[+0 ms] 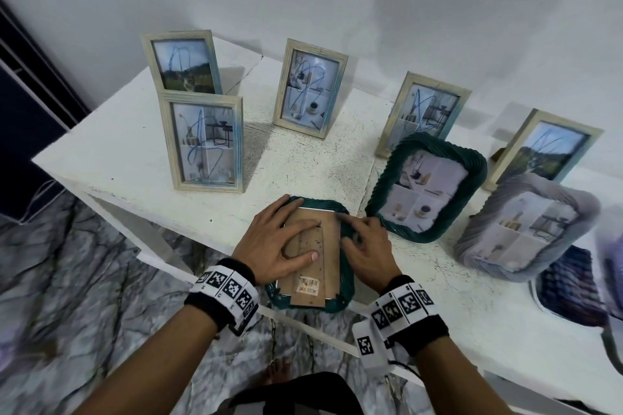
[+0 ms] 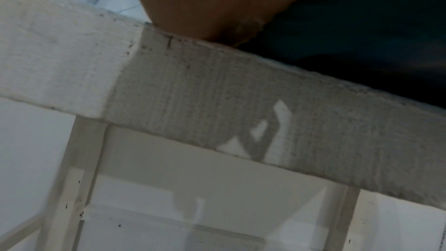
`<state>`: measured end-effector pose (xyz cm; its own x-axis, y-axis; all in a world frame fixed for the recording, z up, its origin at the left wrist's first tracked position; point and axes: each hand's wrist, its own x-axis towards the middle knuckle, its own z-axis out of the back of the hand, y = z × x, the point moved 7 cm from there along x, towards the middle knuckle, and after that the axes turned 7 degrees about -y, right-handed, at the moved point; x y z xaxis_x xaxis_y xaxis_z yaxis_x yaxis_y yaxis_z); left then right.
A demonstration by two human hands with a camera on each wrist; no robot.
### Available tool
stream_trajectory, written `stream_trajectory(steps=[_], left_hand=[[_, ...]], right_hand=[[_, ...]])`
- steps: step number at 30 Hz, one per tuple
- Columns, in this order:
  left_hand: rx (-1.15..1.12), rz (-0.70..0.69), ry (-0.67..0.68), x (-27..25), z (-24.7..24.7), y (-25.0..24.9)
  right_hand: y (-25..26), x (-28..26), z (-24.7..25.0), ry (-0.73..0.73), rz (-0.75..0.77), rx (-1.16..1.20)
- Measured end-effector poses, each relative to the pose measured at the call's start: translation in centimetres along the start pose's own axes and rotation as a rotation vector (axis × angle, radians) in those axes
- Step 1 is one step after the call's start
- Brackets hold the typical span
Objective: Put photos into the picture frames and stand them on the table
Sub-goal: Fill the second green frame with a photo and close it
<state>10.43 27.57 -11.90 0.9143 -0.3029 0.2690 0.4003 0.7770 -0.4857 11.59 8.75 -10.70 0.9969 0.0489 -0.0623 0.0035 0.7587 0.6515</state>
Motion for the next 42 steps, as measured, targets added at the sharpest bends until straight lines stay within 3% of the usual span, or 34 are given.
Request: stream_trajectory(steps=[6,13,18,37,42], left_hand=[[-0.002,0.005,-0.004,0.0,0.1,-0.1],[-0.096,0.105,-0.075,0.0,0.7,0.1],[-0.063,0.237,-0.238,-1.0,1.7,1.0],[-0.096,0.307,-0.302,-0.8,1.8,1.6],[-0.145,0.367,-0.384,-0.9,2.1,1.6]], right_hand=[[0.0,-0.6,0.3,-0.050,0.015,0.039],[1.2,-2.3,-0.5,-0.116,0.249,-0.196],[1.3,-2.5,-0.6,-0.146,0.240,-0.222],[1.0,-2.4,-0.8,-0.136,0.228,-0.232],[1.1,-2.5,-0.7,-0.136,0.224,-0.218]])
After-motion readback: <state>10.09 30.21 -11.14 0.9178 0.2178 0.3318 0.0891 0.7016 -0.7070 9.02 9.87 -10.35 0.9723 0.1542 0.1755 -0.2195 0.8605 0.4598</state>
